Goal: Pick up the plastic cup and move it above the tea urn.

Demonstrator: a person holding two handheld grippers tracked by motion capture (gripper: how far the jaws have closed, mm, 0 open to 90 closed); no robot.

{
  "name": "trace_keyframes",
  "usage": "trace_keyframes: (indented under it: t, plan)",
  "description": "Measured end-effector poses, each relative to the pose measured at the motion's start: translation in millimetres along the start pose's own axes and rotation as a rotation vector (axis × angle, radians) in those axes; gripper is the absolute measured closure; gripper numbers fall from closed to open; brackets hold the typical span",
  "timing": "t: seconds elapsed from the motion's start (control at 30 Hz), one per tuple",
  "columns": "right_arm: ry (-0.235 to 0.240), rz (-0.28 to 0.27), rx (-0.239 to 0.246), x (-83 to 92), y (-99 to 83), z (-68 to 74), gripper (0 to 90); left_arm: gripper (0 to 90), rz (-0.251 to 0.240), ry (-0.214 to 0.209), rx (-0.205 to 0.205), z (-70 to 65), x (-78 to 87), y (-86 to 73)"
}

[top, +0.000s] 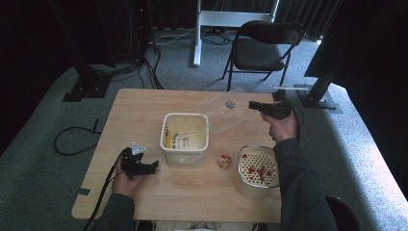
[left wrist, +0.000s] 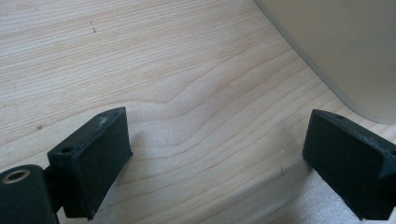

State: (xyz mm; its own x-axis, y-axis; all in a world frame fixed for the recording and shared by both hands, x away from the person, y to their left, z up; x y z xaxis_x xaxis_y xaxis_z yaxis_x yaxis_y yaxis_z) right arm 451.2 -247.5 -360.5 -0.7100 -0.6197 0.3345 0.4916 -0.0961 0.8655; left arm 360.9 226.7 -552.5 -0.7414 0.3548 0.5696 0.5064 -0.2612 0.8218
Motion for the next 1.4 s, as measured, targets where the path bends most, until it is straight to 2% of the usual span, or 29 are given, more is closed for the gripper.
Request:
trace_keyframes:
  t: [0.1,0.4,0.43,0.53,0.73,0.83,0.9,0.93,0.97,1.03,1.07,1.1,1.17,1.23,1.27,1.4]
  plan:
    - [0.034,0.010,-0.008,-6.2,1.4,9.3,87.9,8.0,0.001,-0.001,0.000,0.0,0.1,0.0]
    - [0.069,0.036,0.012,-22.5,3.8,33.0,87.9,8.0,0.001,-0.001,0.001,0.0,0.1,0.0]
    - [0.087,0.043,0.013,-26.8,3.5,39.8,87.9,8.0,0.001,0.000,0.000,0.0,0.1,0.0]
    - [0.085,0.059,0.029,-30.8,2.2,46.0,87.8,8.0,0.001,-0.001,0.000,0.0,0.1,0.0]
    - [0.091,0.068,0.020,-36.6,-1.8,52.1,87.8,8.0,0.001,0.000,0.000,0.0,0.0,0.0]
    - [0.088,0.071,0.047,-39.8,-2.4,60.7,87.5,8.0,0.000,0.000,0.000,0.0,0.0,0.0]
    - [0.104,0.065,0.062,-41.9,-2.4,66.7,84.6,8.0,0.000,0.000,0.000,0.0,0.0,0.0]
    - [0.104,0.065,0.062,-41.9,-2.4,66.7,84.6,8.0,0.000,0.000,0.000,0.0,0.0,0.0]
    - [0.180,0.064,0.024,-43.5,-2.0,68.8,71.7,8.0,0.000,0.000,0.000,0.0,0.0,0.0]
    - [0.225,0.038,0.009,-41.7,-0.7,69.1,66.5,8.1,0.002,-0.001,0.000,0.1,0.1,0.1]
    - [0.225,0.038,0.009,-41.7,-0.7,69.1,66.5,8.1,0.002,-0.001,0.000,0.1,0.1,0.1]
    - [0.237,0.007,0.011,-37.5,2.1,69.2,64.0,8.0,0.002,-0.001,0.000,0.1,0.1,0.1]
    - [0.240,-0.014,0.022,-32.7,4.9,67.5,63.7,8.0,0.002,-0.001,0.000,0.0,0.1,0.0]
    - [0.232,-0.016,0.034,-30.6,5.9,66.7,63.0,8.1,0.002,-0.001,0.000,0.1,0.2,0.1]
    - [0.211,-0.014,0.063,-27.2,6.2,65.1,62.7,8.0,0.002,-0.001,0.000,0.1,0.1,0.1]
    - [0.208,-0.018,0.069,-24.6,2.8,60.7,62.1,8.0,0.000,0.000,0.000,0.0,0.0,0.0]
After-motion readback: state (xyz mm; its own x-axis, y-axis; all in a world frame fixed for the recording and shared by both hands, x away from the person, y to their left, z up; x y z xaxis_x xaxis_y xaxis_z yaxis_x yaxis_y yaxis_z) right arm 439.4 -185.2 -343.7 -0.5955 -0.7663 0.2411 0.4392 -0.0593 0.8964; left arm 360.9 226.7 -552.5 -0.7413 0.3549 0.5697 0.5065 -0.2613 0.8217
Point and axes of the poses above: each handheld gripper's, and its own axes: x roughly backward along the jaws, y roughly out of its top, z roughly to its left, the point moved 1 cm from there along -x, roughly forward along the jaws, and after that the axes turned 11 degrees about -z, right-handed, at the moved point
